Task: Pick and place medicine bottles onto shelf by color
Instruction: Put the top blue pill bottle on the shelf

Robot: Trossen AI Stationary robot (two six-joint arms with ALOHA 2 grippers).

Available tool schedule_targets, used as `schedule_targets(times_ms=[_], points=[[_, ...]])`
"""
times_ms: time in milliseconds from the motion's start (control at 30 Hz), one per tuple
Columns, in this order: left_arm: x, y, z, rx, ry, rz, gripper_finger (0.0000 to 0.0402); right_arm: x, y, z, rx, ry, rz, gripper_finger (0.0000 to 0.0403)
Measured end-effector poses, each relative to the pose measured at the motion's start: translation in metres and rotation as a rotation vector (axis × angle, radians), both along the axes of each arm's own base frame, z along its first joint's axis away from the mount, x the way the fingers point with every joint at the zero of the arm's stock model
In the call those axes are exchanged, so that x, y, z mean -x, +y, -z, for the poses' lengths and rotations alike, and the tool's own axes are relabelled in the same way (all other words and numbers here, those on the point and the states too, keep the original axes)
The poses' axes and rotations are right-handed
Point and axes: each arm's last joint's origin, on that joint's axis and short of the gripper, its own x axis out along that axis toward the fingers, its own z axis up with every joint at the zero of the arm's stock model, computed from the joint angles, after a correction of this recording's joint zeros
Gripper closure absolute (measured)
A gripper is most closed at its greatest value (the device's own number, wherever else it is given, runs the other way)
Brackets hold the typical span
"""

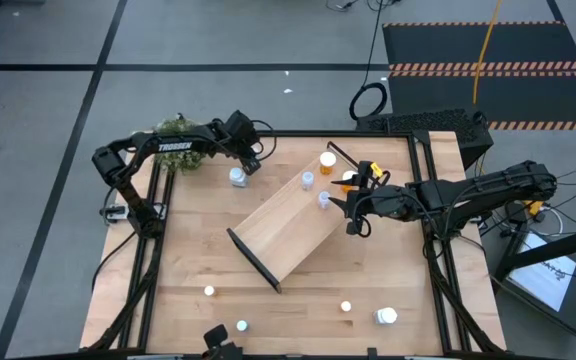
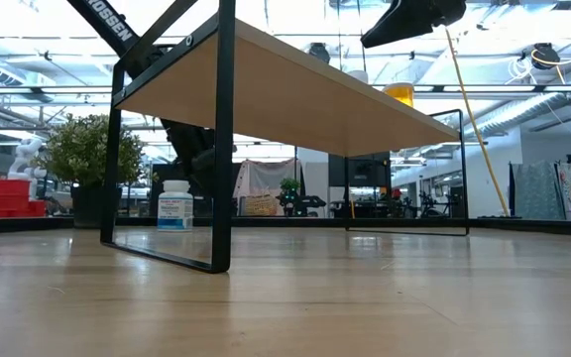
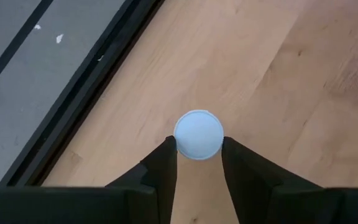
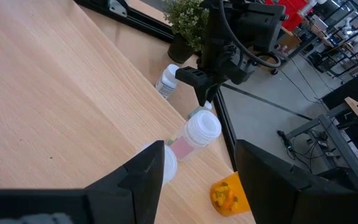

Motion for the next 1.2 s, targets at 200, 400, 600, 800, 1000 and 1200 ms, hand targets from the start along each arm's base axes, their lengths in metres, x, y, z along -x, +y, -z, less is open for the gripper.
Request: schedule_targets(times_ms=[200, 400, 600, 800, 1000, 1200], points=[[-0.001, -0.001, 0.000, -0.003, 0.002, 0.009, 0.0279, 0.000, 0.000, 0.000, 0.000, 0.000, 0.000, 0.0211], [-0.001, -0.001, 0.000, -0.003, 0.003, 0.009, 0.0279, 0.000, 0.000, 0.000, 0.000, 0.000, 0.000, 0.0211], [0.000, -0.002, -0.003, -0.003, 0.003, 0.008, 0.0279, 0.000, 0.000, 0.000, 0.001, 0.001, 0.000, 0.0211], [0.003, -0.004, -0.010, -0.006, -0.004, 0.007, 0.0279, 0.000, 0.000, 0.000, 0.004, 0.003, -0.001, 0.0211], [0.005, -0.011, -0.020, -0.010, -0.013, 0.008, 0.0279, 0.000, 0.000, 0.000, 0.004, 0.003, -0.002, 0.0211], [0.008, -0.022, -0.035, -0.009, -0.031, 0.012, 0.0279, 0.000, 0.000, 0.000, 0.004, 0.003, -0.002, 0.0211]])
